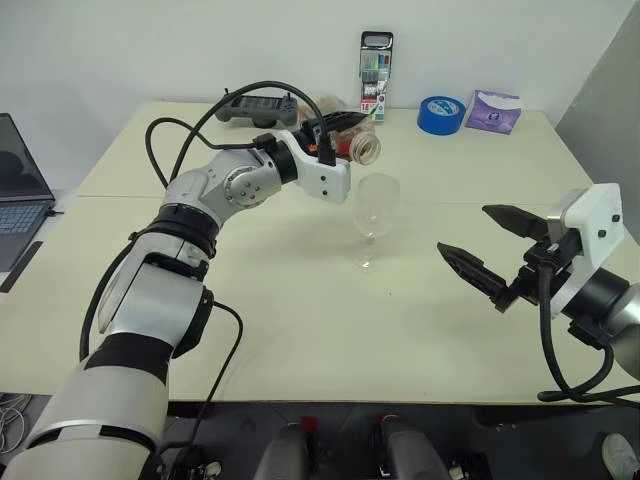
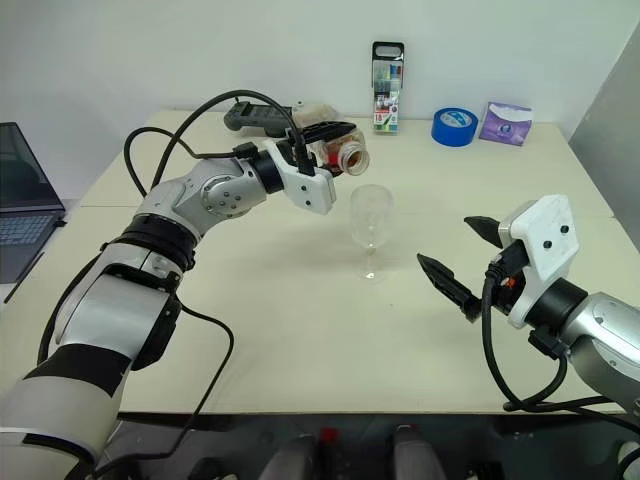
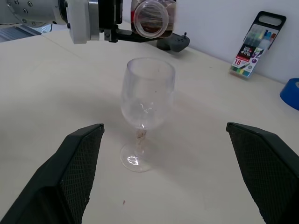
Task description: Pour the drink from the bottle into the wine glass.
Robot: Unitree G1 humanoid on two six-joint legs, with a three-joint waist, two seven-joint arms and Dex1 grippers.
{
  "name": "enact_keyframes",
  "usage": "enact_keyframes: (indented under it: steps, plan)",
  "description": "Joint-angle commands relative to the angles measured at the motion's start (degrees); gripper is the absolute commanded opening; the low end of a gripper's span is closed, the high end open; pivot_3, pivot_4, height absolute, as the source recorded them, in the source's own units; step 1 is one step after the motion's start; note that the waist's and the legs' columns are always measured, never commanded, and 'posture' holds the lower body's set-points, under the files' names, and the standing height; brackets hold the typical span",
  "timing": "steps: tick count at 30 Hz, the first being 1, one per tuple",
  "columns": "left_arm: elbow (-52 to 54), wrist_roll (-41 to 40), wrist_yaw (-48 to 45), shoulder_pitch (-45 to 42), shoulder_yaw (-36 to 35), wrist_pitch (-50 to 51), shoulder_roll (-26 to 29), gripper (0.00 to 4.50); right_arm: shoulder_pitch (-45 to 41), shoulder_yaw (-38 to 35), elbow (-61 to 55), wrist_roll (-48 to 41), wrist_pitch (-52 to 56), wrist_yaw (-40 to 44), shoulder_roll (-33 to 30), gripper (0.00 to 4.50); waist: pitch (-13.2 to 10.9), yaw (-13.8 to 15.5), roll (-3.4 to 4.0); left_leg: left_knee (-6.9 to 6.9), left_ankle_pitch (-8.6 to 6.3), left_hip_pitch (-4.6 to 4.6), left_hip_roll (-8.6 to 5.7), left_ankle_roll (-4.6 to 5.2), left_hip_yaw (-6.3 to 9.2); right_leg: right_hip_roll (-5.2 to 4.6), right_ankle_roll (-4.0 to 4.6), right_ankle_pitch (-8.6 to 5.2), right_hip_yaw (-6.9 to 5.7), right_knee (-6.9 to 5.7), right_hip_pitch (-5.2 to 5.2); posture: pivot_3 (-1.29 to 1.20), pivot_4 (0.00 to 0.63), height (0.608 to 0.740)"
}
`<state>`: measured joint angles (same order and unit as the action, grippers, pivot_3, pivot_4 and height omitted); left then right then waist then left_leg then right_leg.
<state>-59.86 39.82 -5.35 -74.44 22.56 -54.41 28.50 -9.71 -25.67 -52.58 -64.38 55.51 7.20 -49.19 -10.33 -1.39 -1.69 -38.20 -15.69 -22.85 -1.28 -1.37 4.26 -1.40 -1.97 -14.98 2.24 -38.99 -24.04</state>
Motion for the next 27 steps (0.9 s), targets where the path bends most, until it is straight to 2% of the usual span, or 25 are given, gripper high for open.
enact_keyframes:
  steps: [1,27]
  plan:
    - [0.54,1.46,2.92,-3.20,1.10,-1.17,0.52,1.95,-0.20,-0.59,-0.70,-1.17,-1.91,-1.01,-1.00,4.50,0.00,-0.01,0.00,0.00,0.00,0.00,0.00,0.00,0.00,0.00,0.00,0.00,0.00,0.00,0.00,0.00,0.150,0.740]
    - [-1.53,7.57,10.73,-6.54,6.15,-0.38,2.68,1.95,-0.08,0.89,-0.29,-3.01,-4.58,-2.87,-2.79,4.50,0.00,-0.04,0.00,-0.02,0.00,0.00,0.00,0.00,-0.13,0.00,0.00,0.00,0.01,-0.03,0.00,0.00,0.150,0.740]
